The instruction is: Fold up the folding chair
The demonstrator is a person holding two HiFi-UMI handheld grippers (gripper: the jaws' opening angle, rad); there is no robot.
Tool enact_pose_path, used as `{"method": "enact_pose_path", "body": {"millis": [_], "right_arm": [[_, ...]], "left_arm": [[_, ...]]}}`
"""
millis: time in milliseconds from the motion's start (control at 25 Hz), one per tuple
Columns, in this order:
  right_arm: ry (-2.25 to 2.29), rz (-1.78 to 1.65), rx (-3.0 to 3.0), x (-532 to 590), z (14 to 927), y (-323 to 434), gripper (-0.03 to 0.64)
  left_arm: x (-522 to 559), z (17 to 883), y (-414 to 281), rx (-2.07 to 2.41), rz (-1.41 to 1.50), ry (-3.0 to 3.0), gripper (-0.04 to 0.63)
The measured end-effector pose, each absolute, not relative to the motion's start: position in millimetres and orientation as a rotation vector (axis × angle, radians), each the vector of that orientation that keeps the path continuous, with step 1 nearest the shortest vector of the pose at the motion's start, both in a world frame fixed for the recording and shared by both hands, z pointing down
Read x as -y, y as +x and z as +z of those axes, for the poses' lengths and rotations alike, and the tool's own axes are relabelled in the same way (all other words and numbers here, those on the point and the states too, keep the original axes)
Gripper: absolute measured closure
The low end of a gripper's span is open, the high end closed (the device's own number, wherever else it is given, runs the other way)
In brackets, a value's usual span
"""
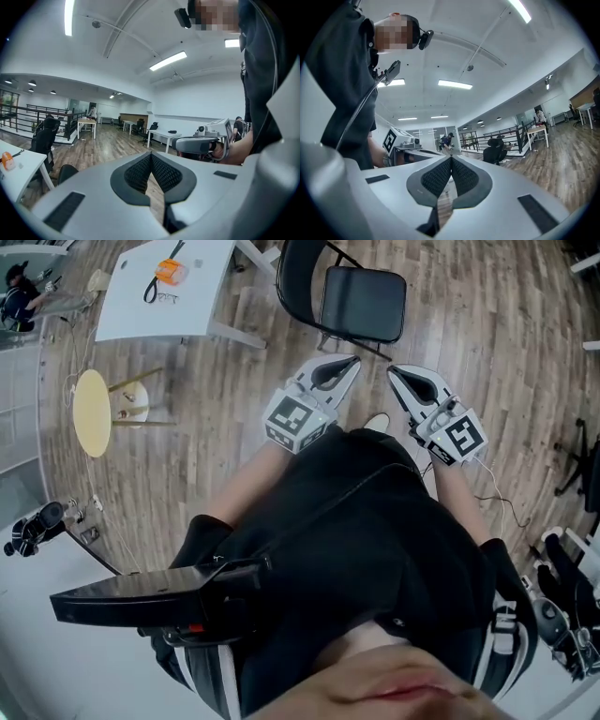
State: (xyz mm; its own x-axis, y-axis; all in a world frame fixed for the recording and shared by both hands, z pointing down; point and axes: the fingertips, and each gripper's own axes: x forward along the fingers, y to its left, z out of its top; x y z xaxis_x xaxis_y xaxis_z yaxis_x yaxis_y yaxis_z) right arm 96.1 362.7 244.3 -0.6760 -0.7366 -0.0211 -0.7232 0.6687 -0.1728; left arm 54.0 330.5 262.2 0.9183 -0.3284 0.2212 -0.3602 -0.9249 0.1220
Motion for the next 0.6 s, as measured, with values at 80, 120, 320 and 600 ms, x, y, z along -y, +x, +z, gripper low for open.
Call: {"method": "enact_pose_path", "body": {"millis": [80, 120, 320, 600], "right_arm": [[-1.222, -0.226, -2.793, -357.1, 245.7, 101.3, 0.607], [-1.221, -0.224, -2.792, -355.6, 245.3, 103.8, 0.607], [-1.23, -0.199, -2.786, -353.8, 238.6, 110.9, 0.607], [-1.209, -0.156, -2.83, -354.5, 238.0, 95.6, 0.607]], "left_arm": [[-323.2, 261.4, 55.6, 0.555, 0.297, 2.912, 0.591], [-321.1, 260.5, 56.6, 0.564, 0.295, 2.91, 0.591], [-319.7, 255.4, 66.2, 0.57, 0.289, 2.905, 0.591], [-323.8, 249.8, 63.7, 0.557, 0.244, 2.917, 0.591]]}}
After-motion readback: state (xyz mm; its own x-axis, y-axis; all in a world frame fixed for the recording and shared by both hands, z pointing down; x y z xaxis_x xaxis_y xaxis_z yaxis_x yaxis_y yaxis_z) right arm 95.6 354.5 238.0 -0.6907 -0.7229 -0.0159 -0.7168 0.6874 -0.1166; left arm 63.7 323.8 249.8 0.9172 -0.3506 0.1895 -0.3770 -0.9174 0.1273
